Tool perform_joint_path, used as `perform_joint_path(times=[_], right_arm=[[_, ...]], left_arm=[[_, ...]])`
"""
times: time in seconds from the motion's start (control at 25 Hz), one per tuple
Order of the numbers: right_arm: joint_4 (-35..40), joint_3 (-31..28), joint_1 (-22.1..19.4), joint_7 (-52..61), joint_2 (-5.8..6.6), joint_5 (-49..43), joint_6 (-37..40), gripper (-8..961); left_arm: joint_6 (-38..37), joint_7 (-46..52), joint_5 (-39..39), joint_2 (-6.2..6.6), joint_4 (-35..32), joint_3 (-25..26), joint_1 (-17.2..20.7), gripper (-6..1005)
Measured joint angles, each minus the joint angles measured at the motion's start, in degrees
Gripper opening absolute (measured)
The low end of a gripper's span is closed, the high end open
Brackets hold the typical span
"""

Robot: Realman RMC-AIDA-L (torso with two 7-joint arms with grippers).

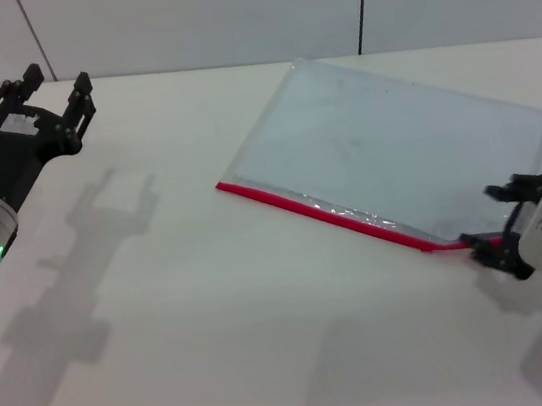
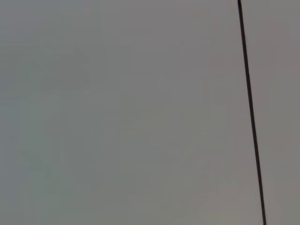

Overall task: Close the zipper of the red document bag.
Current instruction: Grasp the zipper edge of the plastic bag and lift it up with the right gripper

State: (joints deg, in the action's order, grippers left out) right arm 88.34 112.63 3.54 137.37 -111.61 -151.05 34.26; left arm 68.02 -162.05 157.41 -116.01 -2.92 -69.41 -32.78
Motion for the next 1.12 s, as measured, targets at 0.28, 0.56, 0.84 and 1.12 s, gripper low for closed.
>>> perform_joint_path(times=[0.28, 0.56, 0.84, 1.12], right_arm=[[0.3, -5.0, -0.8, -4.6, -4.23, -2.3, 6.8, 627], [2.4, -5.4, -0.9, -4.5, -4.36, -4.7, 10.7, 625], [1.7, -5.6, -0.2, -4.1, -4.53, -7.9, 10.7, 623], [-1.9, -5.6, 2.4, -2.7, -4.51, -9.4, 10.8, 621]], left_arm=[[-0.5, 0.0, 0.0, 0.00, -0.1, 0.2, -0.1, 565], [-0.5, 0.0, 0.0, 0.00, -0.1, 0.3, 0.0, 560], [-0.5, -0.1, 0.3, 0.00, -0.1, 0.4, 0.0, 555], [-0.6, 0.0, 0.3, 0.00, -0.1, 0.4, -0.1, 550]])
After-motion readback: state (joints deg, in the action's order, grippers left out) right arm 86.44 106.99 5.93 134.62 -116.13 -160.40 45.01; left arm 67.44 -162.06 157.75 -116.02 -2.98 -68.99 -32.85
